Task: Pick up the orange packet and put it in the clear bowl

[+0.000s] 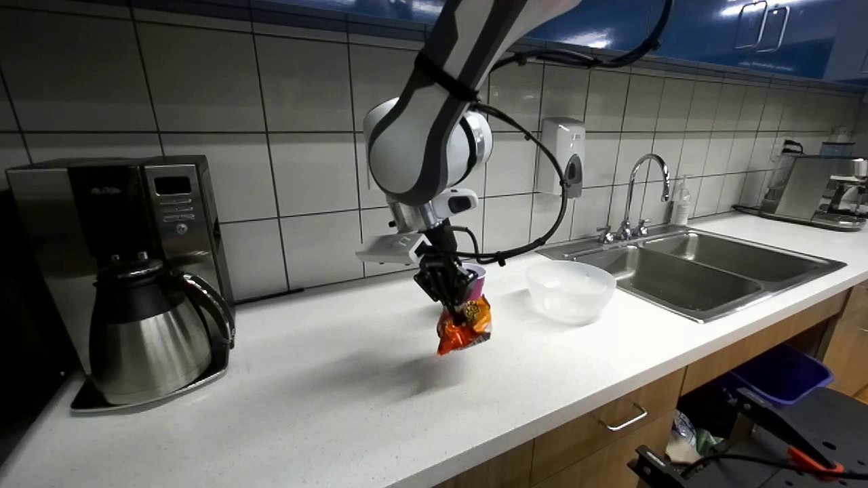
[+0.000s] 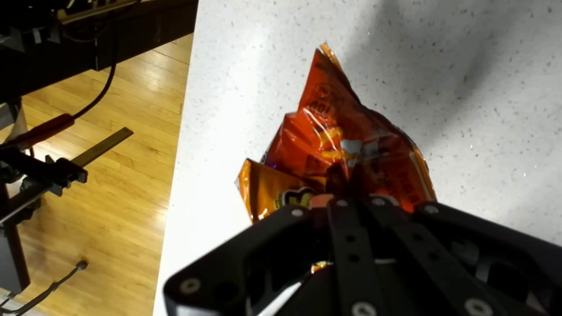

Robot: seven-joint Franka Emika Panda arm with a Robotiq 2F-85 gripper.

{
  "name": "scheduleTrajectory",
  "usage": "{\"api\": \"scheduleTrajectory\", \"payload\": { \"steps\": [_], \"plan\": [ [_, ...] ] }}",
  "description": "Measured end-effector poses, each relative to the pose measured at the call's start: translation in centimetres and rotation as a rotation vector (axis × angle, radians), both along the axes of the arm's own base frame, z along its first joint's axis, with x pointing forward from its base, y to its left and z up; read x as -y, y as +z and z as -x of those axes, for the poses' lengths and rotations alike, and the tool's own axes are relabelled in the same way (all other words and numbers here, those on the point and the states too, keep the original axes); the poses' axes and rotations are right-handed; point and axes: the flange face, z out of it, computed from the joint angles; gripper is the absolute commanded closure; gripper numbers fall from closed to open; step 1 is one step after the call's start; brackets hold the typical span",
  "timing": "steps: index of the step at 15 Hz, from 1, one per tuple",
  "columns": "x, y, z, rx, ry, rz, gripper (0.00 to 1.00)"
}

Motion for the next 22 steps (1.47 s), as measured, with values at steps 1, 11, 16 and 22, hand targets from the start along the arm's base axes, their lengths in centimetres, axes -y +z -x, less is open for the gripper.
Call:
{"api": "scheduleTrajectory", "payload": {
  "steps": [1,11,16,22],
  "plan": [
    [0.7,0.7,-0.2,0.0,-0.013,0.004,1.0],
    [11.7,3.1,-2.0,-0.037,-0.209,0.055,1.0],
    [16.9,3.6,-2.6,-0.03,-0.299,0.068,1.0],
    [21.1,3.9,-2.6,-0.035,-0.372,0.086,1.0]
  ]
}}
